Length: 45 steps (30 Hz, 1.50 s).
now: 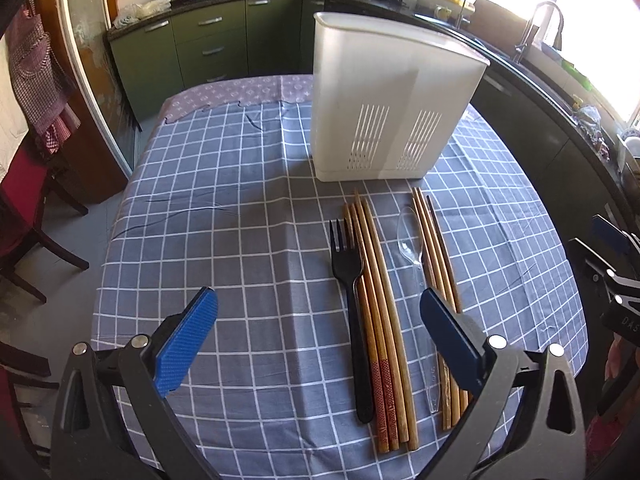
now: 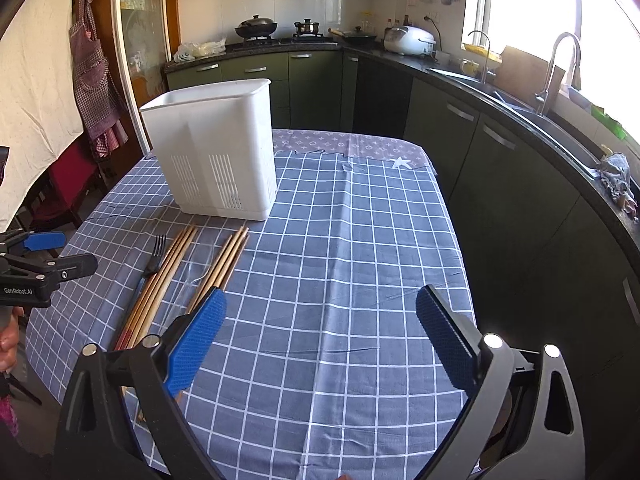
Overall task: Organize utensils
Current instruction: 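Lower the left tool onto the black fork and close on it, then grasp the clear plastic spoon with the right tool while the left tool lifts the fork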
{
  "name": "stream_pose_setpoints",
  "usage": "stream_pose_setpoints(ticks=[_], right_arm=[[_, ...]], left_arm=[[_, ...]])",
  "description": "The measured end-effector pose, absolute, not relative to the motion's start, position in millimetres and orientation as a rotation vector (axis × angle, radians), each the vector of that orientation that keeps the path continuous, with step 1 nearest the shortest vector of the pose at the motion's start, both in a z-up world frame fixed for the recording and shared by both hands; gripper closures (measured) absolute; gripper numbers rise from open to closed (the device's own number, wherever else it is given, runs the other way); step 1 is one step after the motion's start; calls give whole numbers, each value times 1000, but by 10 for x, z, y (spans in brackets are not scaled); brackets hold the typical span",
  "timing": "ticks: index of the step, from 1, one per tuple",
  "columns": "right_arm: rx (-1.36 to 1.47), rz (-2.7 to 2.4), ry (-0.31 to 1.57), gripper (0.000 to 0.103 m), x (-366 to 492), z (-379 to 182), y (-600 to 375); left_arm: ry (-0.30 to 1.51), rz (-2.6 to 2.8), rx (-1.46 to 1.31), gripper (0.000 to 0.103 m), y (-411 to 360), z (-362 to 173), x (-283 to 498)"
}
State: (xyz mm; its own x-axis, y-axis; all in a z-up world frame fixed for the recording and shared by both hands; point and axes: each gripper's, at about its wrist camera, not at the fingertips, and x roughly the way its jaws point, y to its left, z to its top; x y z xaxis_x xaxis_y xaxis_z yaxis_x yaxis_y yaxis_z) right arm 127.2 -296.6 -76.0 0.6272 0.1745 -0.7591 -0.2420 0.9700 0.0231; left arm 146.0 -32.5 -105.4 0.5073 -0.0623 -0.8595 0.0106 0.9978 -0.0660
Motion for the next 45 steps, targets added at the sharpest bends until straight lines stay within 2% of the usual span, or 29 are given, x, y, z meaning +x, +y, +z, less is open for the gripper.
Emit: stream_pose_setpoints(ticks=[1, 3, 5, 8, 9, 13, 18, 20, 25, 28, 35, 37, 39, 45], right_arm=[[-85, 238, 871, 21, 1295, -787, -2967], [-83, 238, 886, 31, 1354, -837, -2967], [-78, 245, 906, 35, 1396, -879, -2980], [-86, 258, 916, 36, 1412, -923, -2958], [-87, 261, 918, 36, 1400, -928, -2946], [-88, 273, 922, 36, 1381, -930, -2920], [-92, 281, 920, 36, 1368, -933, -2889], [-91, 284, 920, 36, 1365, -930, -2896], [-93, 288, 925, 36, 1372, -942, -2885], [-98, 296, 927, 36, 1374, -949, -2859], [-45, 391, 987, 37, 1447, -967, -2755], [-37, 422, 1012, 42, 1483, -974, -2670], [1, 465, 1051, 59, 1543, -991, -2584], [100, 585, 1238, 74, 1746, -1195, -2214]], left_arm=[[1061, -47, -51, 13, -347, -1094, 1505], [1109, -52, -46, 30, -378, -1173, 1591], [1158, -58, -58, 39, -398, -1269, 1652], [1217, -75, -90, 41, -398, -1374, 1711], [1228, -74, -96, 47, -403, -1400, 1728], [1253, -75, -112, 53, -403, -1450, 1796], [1293, -90, -126, 75, -419, -1541, 1899], [1302, -94, -126, 78, -444, -1569, 1938], [1302, -99, -116, 84, -522, -1567, 2031], [1305, -106, -107, 93, -539, -1571, 2075], [1297, -79, -109, 94, -425, -1579, 2118], [1281, -66, -112, 94, -359, -1544, 2107], [1255, -46, -108, 94, -286, -1479, 2111], [1189, -18, -88, 94, -139, -1304, 2082]])
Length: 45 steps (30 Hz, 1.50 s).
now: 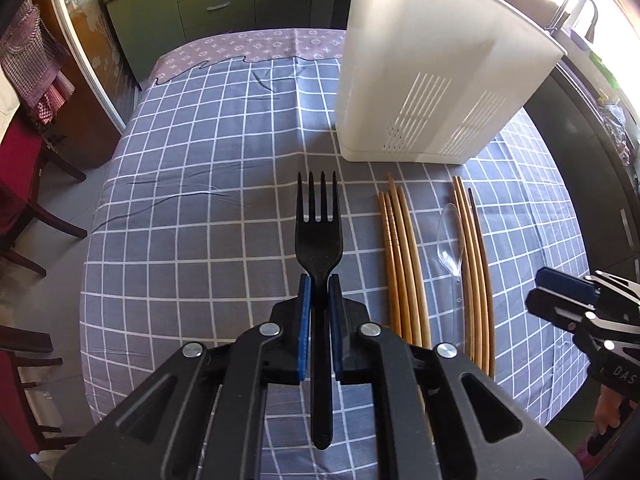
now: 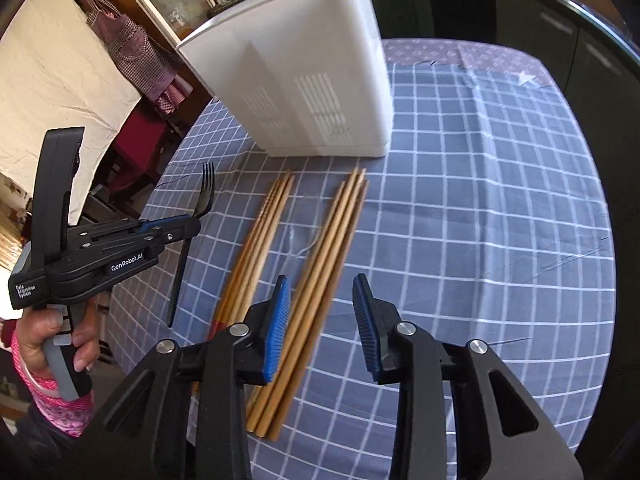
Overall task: Organize utensils
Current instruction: 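Grasp the clear plastic spoon with the right tool while the left tool lifts the fork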
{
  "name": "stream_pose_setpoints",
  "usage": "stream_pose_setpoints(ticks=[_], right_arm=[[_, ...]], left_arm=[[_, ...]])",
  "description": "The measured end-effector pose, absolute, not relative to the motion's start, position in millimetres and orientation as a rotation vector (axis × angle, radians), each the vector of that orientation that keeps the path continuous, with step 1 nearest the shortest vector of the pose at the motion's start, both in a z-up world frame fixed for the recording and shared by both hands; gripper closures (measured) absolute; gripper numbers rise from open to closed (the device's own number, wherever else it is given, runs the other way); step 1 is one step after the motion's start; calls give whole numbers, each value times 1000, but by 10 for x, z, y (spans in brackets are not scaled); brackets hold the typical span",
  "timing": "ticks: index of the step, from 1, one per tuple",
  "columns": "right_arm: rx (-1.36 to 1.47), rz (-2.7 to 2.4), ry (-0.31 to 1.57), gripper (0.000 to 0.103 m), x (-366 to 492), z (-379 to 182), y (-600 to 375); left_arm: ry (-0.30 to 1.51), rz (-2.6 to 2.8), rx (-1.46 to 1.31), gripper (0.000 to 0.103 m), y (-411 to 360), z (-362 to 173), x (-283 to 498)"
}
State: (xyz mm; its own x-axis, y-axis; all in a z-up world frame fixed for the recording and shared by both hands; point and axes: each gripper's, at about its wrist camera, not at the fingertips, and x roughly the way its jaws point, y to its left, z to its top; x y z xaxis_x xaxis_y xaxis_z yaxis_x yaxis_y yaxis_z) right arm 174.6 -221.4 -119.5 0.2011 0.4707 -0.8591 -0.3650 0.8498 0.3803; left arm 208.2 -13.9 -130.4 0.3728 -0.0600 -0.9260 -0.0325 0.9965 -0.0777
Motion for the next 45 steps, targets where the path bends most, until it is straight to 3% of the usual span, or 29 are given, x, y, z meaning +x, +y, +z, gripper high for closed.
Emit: stream_pose_setpoints(ticks=[13, 29, 36, 45], right_arm=[[34, 507, 1400, 82, 1985, -1498, -1656], [-25, 477, 1337, 93, 1916, -1632, -1173], [103, 581, 1139, 93, 1649, -1071, -1405], [236, 598, 926, 93, 1421, -617, -1993]], left_arm=[[1146, -26, -73, 94, -80, -1256, 1802], [1110, -57, -70, 94, -60, -1111, 1751], [1006, -96, -66, 94, -107, -593, 1691], [654, -159, -103, 94, -346, 504, 2023]])
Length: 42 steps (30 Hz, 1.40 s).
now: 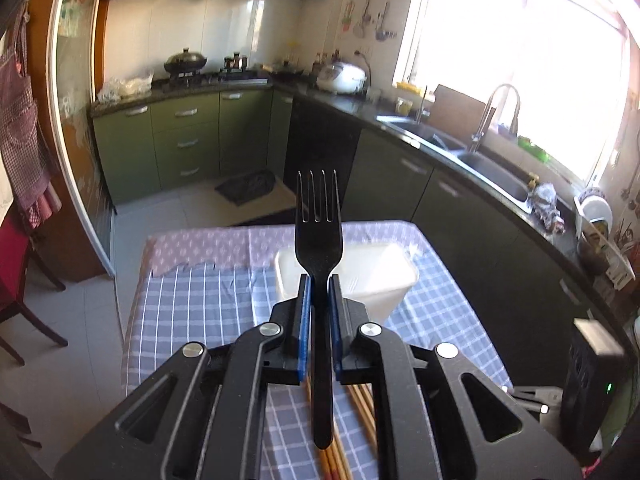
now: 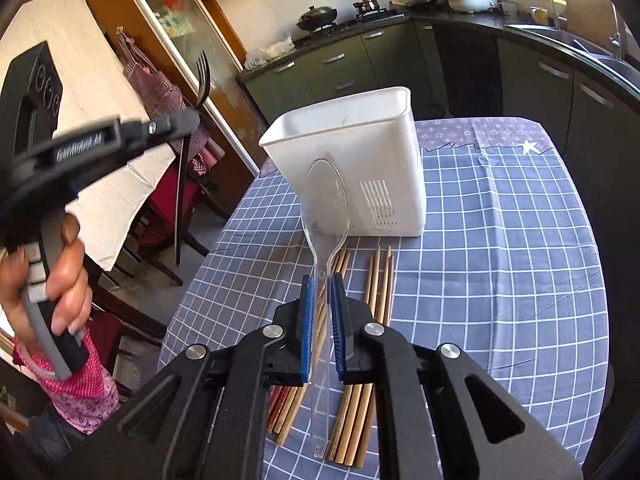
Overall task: Organize utensils
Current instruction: 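Grasp the clear plastic spoon with the right tool while the left tool lifts the fork, then drop the fork into the white basket with the left tool while the right tool drops the spoon in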
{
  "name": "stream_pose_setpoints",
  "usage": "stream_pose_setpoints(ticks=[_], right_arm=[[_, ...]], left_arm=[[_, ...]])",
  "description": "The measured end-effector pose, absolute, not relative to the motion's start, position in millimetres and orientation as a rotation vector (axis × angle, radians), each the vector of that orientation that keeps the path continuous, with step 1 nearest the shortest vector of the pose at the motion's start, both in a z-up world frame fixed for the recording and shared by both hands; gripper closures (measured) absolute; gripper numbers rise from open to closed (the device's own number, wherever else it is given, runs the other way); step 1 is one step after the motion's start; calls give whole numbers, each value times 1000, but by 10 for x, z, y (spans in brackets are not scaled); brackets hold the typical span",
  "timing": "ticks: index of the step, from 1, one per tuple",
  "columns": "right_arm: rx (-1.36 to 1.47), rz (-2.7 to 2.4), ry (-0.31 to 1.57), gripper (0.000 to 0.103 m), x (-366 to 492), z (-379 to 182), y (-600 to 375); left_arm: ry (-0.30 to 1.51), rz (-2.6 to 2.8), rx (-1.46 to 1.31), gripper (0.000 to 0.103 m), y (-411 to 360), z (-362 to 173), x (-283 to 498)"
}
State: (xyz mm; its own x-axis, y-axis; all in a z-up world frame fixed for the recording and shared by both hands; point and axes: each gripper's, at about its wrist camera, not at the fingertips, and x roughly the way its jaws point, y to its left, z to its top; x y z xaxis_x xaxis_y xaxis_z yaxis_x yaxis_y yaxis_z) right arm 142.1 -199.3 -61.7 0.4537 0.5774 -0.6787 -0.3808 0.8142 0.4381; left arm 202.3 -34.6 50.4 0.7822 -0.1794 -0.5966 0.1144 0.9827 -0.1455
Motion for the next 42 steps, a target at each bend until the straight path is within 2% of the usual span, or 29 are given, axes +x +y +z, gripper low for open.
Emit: stream_pose_setpoints(ticks=[7, 13, 19, 22, 24, 25, 34, 36, 42], right_arm=[[277, 601, 910, 93, 1353, -569, -2365], [283, 595, 885, 93, 1339, -504, -2490], [270, 584, 852, 93, 1398, -397, -2492], [266, 577, 830, 93, 1460, -290, -2480], [263, 573, 810, 93, 1504, -201, -2467], [260, 570, 798, 93, 1531, -148, -2459], [264, 530, 583, 93, 2039, 542, -2319], [255, 505, 520, 93, 2196, 648, -2241], [218, 447, 421, 93, 2683, 662, -1943]], left_arm=[[463, -123, -97, 94, -597, 644, 2562], [417, -60, -98, 94, -607, 369, 2912], [480, -40, -104, 94, -582, 2, 3028], [498, -46, -93, 91, -576, -104, 2987], [502, -56, -93, 77, -566, -127, 2948], [501, -60, -93, 75, -563, -125, 2920], [454, -34, -79, 75, -403, 171, 2389], [446, -27, -70, 71, -366, 227, 2220], [463, -37, -64, 68, -254, 231, 1852]])
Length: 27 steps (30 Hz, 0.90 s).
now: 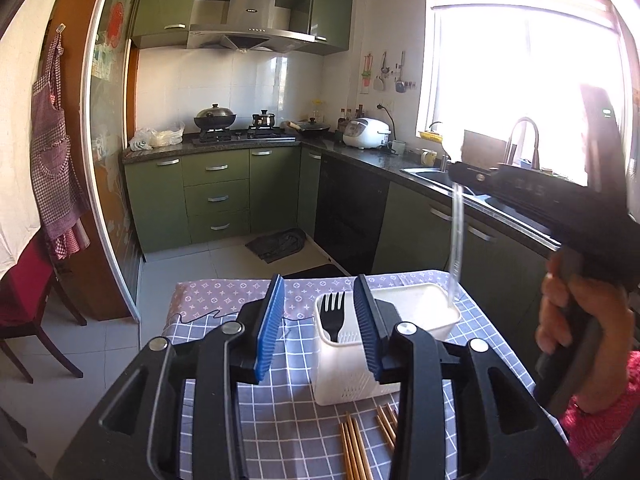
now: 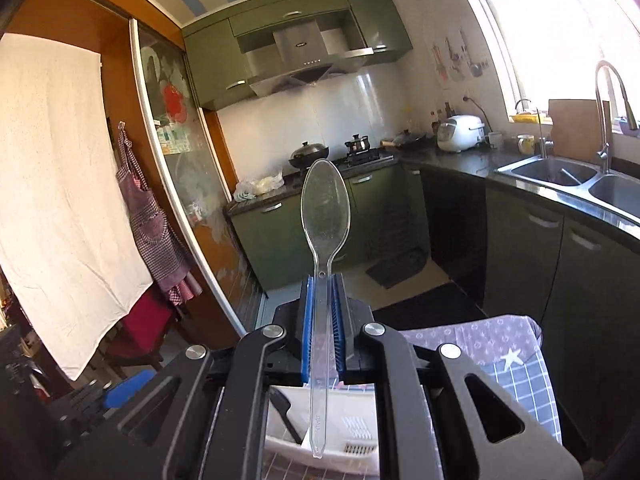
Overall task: Organize utensils
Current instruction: 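Drop the fork into the white basket with the left tool while the right tool drops the spoon in, then move both open tools back down to the wooden chopsticks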
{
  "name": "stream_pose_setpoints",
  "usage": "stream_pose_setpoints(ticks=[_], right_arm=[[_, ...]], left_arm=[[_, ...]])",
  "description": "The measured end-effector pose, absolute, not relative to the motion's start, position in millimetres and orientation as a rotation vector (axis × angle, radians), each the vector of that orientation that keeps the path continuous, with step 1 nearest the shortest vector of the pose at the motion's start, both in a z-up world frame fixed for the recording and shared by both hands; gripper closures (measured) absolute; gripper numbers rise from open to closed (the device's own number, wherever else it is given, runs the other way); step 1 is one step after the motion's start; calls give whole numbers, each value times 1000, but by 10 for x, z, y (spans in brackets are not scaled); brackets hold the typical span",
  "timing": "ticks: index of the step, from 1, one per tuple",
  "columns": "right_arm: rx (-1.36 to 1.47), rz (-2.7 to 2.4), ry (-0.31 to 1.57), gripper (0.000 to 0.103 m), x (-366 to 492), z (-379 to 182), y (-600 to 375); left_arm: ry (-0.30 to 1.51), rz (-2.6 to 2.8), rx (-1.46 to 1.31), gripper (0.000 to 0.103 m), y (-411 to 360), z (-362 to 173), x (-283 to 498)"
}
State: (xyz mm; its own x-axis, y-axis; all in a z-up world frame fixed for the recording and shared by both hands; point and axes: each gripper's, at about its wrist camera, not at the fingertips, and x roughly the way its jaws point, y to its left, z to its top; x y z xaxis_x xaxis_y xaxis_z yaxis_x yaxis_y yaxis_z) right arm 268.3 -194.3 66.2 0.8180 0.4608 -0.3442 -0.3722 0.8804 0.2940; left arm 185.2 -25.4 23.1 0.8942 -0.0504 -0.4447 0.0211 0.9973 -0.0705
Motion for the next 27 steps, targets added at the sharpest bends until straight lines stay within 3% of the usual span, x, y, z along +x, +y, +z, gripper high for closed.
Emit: stream_pose_setpoints(ticks=[7, 19, 22, 24, 27], right_arm=[[194, 441, 503, 93, 2957, 206, -1806], [45, 413, 524, 92, 2463, -130, -1864], [58, 409, 534, 87, 2410, -150, -1894], [67, 413, 528, 78, 2372, -115, -1918], [62, 411, 516, 75, 2323, -26, -1960]], left_arm=[[516, -54, -45, 68, -234, 143, 1774], [658, -69, -50, 68, -254, -131, 1698], [680, -60, -37, 68, -240, -162, 1650], [695, -61, -36, 68, -233, -161, 1639], [720, -66, -33, 68, -251, -159, 1632]])
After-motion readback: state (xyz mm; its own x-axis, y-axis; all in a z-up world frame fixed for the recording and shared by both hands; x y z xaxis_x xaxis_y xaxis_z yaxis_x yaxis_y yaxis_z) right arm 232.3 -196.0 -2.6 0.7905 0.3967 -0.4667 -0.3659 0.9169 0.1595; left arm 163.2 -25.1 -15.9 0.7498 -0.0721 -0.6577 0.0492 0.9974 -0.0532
